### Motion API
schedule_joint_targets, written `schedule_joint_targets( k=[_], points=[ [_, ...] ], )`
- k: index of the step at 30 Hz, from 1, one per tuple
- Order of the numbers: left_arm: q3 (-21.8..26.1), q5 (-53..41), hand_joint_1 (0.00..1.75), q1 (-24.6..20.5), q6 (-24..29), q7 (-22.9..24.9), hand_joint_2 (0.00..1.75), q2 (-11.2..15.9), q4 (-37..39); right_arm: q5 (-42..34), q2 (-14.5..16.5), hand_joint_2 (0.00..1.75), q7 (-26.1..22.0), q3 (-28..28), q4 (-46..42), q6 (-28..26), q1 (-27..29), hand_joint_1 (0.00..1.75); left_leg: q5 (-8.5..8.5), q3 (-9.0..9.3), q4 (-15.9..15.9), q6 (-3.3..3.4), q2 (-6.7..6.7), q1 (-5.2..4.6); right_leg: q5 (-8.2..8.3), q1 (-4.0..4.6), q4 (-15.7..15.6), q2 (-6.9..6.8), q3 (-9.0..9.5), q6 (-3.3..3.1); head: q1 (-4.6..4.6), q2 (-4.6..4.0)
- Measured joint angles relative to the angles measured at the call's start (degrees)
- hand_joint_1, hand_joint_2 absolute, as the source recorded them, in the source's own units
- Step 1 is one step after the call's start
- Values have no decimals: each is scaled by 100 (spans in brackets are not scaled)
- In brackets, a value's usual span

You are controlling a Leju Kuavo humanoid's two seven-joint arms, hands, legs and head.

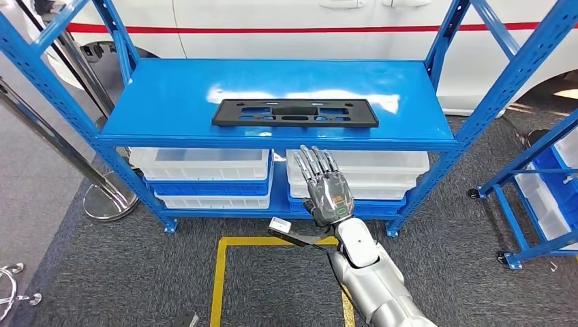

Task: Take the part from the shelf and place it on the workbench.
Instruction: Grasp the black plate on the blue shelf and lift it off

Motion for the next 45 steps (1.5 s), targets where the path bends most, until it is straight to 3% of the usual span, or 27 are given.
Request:
schedule_joint_targets(
  k=[2, 5, 6, 7, 9, 11, 14, 17, 18, 20, 21, 22, 23, 25, 26, 28, 32, 34, 36, 37, 38, 39, 41, 42, 43, 45],
  points=[
    [0, 0, 0, 1, 2, -2, 0, -1, 0, 1, 4, 175, -3, -10, -38, -1, -6, 0, 11, 62, -69, 64, 2, 29, -140, 3, 219, -6, -86, 56, 0, 0],
    [0, 0, 0, -9, 2, -4, 0, -3, 0, 1, 2, 175, -3, -38, -53, -1, 23, 0, -24, 110, -83, 132, 7, 26, -552, -6, 1235, -9, -648, 101, 1, 0],
    [0, 0, 0, -4, 2, -4, 0, -3, 0, 1, 1, 175, -3, -46, -53, -1, 45, 0, -43, 125, -76, 139, 6, 23, -580, -10, 1480, -9, -814, 109, 1, 0],
    [0, 0, 0, 2, 2, -3, 0, -3, 0, 1, 1, 175, -3, -51, -53, -1, 62, 0, -65, 145, -68, 139, 3, 21, -499, -15, 1528, -10, -885, 111, 1, 0],
    [0, 0, 0, 10, 1, -3, 0, -5, 1, 1, 1, 175, -3, -55, -56, -1, 72, 0, -130, 211, -42, 120, -4, 22, -50, -27, 979, -14, -686, 94, 2, 0],
    [0, 0, 0, 8, 0, -3, 0, -13, 3, 1, 1, 175, -3, -56, -61, -1, 67, 0, -204, 251, -8, 75, -10, 10, 242, -16, 300, -20, -378, 50, 1, 0],
    [0, 0, 0, 1, 0, -4, 0, -16, 7, 1, 4, 175, -3, -58, -68, -1, 73, 0, -255, 250, 1, -23, -7, -5, 221, 17, 40, -2, -273, -23, -1, 0],
    [0, 0, 0, -4, 1, -7, 0, -13, 7, 1, 11, 175, -3, -58, -82, -2, 67, 0, -402, 202, 191, -123, 1, 12, 197, -24, -22, -1, -181, -118, -1, 0],
    [0, 0, 0, -6, 1, -8, 0, -13, 7, 1, 16, 175, -3, -58, -86, -2, 63, 0, -526, 78, 455, -150, 3, 23, 182, -32, -39, -9, -144, -148, -3, 0],
    [0, -1, 0, 0, 1, -9, 0, -13, 7, 1, 25, 175, -3, -58, -86, -1, 65, 0, -802, -335, 1207, -192, 4, 36, 134, -27, -41, -16, -99, -184, -3, 0],
    [-1, -2, 0, 10, 1, -9, 0, -13, 8, 1, 27, 175, -3, -58, -86, -1, 74, 0, -850, -526, 1499, -204, 4, 40, 105, -25, -39, -13, -74, -189, -3, 0],
    [-1, -7, 0, 20, 1, -10, 0, -13, 8, 1, 27, 175, -3, -58, -85, -1, 82, 0, -794, -631, 1607, -208, 5, 41, 73, -24, -37, -8, -42, -186, -3, 0],
    [-2, -11, 0, 27, 0, -11, 0, -13, 9, 1, 27, 175, -4, -58, -85, -1, 88, 0, -623, -623, 1490, -202, 5, 42, 40, -24, -35, -3, 2, -177, -3, 0],
    [-4, -17, 0, 31, 0, -13, 0, -13, 9, 1, 32, 175, -9, -58, -85, -1, 89, 0, -143, -355, 779, -157, 6, 37, -38, -25, -36, 3, 113, -151, -2, 0],
    [-5, -18, 0, 27, 0, -14, 0, -13, 9, 1, 34, 175, -13, -59, -84, -1, 81, 0, 3, -196, 422, -124, 6, 22, -77, -18, -34, 4, 151, -126, -2, 0],
    [-15, -19, 0, 9, 0, -18, 0, -13, 9, 1, 42, 175, -18, -61, -84, -2, 69, 0, 34, -33, 55, -50, 4, -12, -109, -7, -33, 2, 183, -61, -1, 0],
    [-34, -19, 0, 0, 4, -20, 0, -15, 9, 1, 50, 175, -52, -84, -102, -4, 50, 0, -30, 161, -117, 90, -10, 13, -144, -5, 143, -10, 166, 59, 1, 0],
    [-38, -18, 0, -15, 3, -21, 0, -18, 9, -1, 53, 175, -60, -97, -114, -5, 37, 0, -76, 265, -151, 145, -9, 18, -335, -21, 693, -14, -150, 96, 3, 0],
    [-42, -17, 0, -22, 2, -20, 0, -21, 9, -1, 51, 175, -67, -124, -115, -5, 61, 0, -154, 340, -150, 172, -10, 17, -545, -29, 1360, -14, -654, 119, 2, 0],
    [-43, -17, 0, -16, 2, -19, 0, -22, 9, 0, 50, 175, -72, -139, -114, -5, 83, 0, -201, 393, -149, 172, -12, 17, -547, -33, 1502, -16, -830, 127, 2, 0],
    [-44, -17, 0, -8, 2, -19, 0, -23, 9, 1, 50, 175, -77, -151, -114, -5, 97, 0, -253, 458, -148, 165, -15, 17, -442, -34, 1445, -17, -906, 134, 2, 0],
    [-44, -18, 0, -2, 2, -19, 0, -27, 10, 1, 50, 175, -81, -159, -114, -5, 102, 0, -314, 539, -148, 152, -17, 17, -226, -35, 1187, -19, -872, 134, 2, 0],
    [-46, -18, 0, 3, 2, -18, 0, -44, 15, 1, 50, 175, -87, -174, -113, -4, 104, 0, -448, 686, -140, 107, -21, 13, 306, -16, 442, -25, -678, 88, 2, 0],
    [-48, -18, 0, -5, 2, -17, 0, -52, 19, 2, 50, 175, -90, -182, -110, -4, 105, 0, -509, 726, -142, 73, -22, 8, 451, 2, 172, -27, -600, 52, 3, 0],
    [-49, -17, 0, -13, 2, -15, 0, -55, 22, 4, 50, 175, -92, -187, -110, -4, 107, 0, -561, 749, -153, 37, -23, 3, 527, 17, 27, -28, -562, 14, 4, 0],
    [-51, -17, 0, -28, 2, -11, 0, -55, 26, 11, 52, 175, -99, -192, -113, -4, 104, 0, -585, 799, -144, -35, -21, -5, 473, 29, -18, -16, -518, -57, 5, 0]
  ],
)
